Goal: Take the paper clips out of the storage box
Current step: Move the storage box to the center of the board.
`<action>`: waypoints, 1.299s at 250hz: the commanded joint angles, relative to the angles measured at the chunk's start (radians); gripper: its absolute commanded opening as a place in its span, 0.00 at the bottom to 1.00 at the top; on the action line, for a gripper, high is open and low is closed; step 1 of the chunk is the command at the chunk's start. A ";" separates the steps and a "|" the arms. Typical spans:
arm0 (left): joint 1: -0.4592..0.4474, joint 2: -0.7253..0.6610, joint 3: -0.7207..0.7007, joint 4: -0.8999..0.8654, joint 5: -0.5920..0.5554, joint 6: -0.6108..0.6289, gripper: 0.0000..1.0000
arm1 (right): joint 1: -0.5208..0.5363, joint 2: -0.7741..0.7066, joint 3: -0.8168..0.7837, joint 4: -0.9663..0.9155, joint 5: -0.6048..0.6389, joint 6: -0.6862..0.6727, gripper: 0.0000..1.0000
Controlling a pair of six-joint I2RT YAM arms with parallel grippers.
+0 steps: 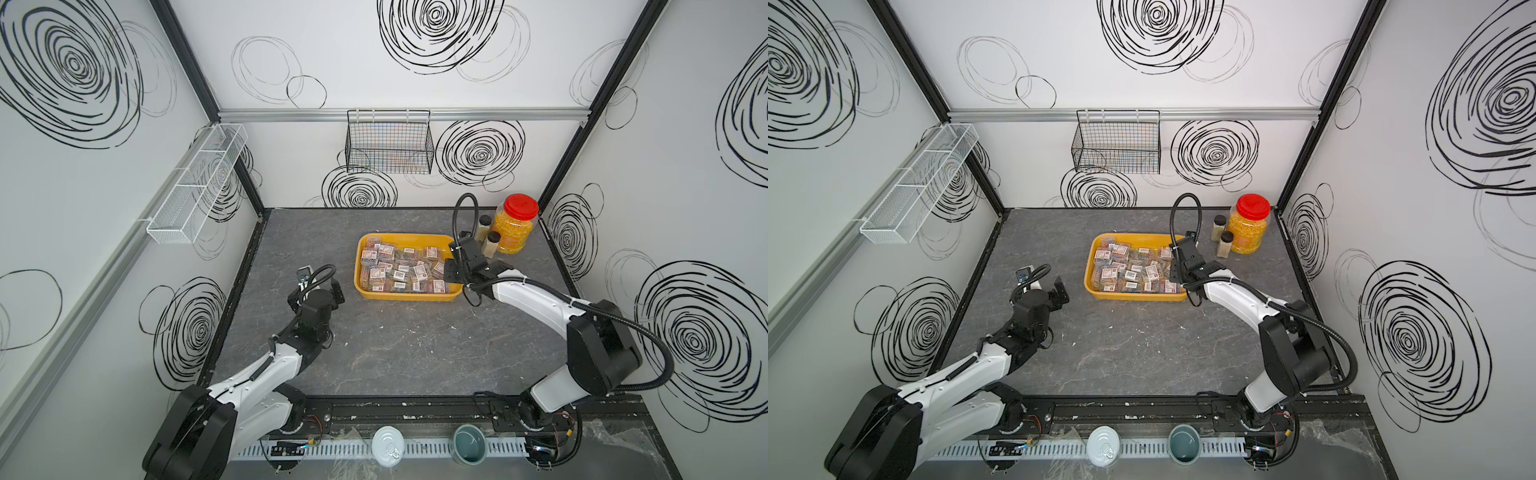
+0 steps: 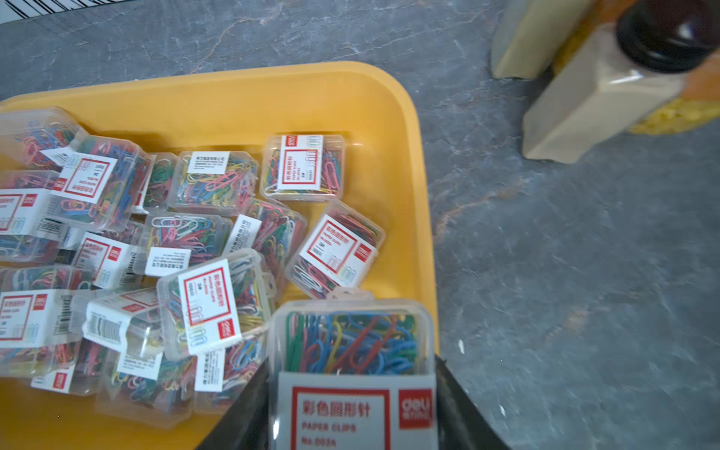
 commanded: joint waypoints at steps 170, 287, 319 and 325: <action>-0.077 -0.007 0.017 0.011 -0.092 0.010 0.99 | -0.196 -0.380 -0.464 0.136 -0.070 0.112 0.23; -0.076 -0.013 0.017 0.000 -0.097 0.003 0.99 | -0.185 -0.166 -0.423 0.198 -0.122 0.181 0.21; -0.075 -0.017 0.014 0.001 -0.094 0.002 0.99 | -0.114 -0.199 -0.430 0.136 -0.003 0.230 0.24; -0.076 -0.019 0.012 0.003 -0.094 0.002 0.99 | -0.090 -0.210 -0.433 0.126 0.017 0.241 0.25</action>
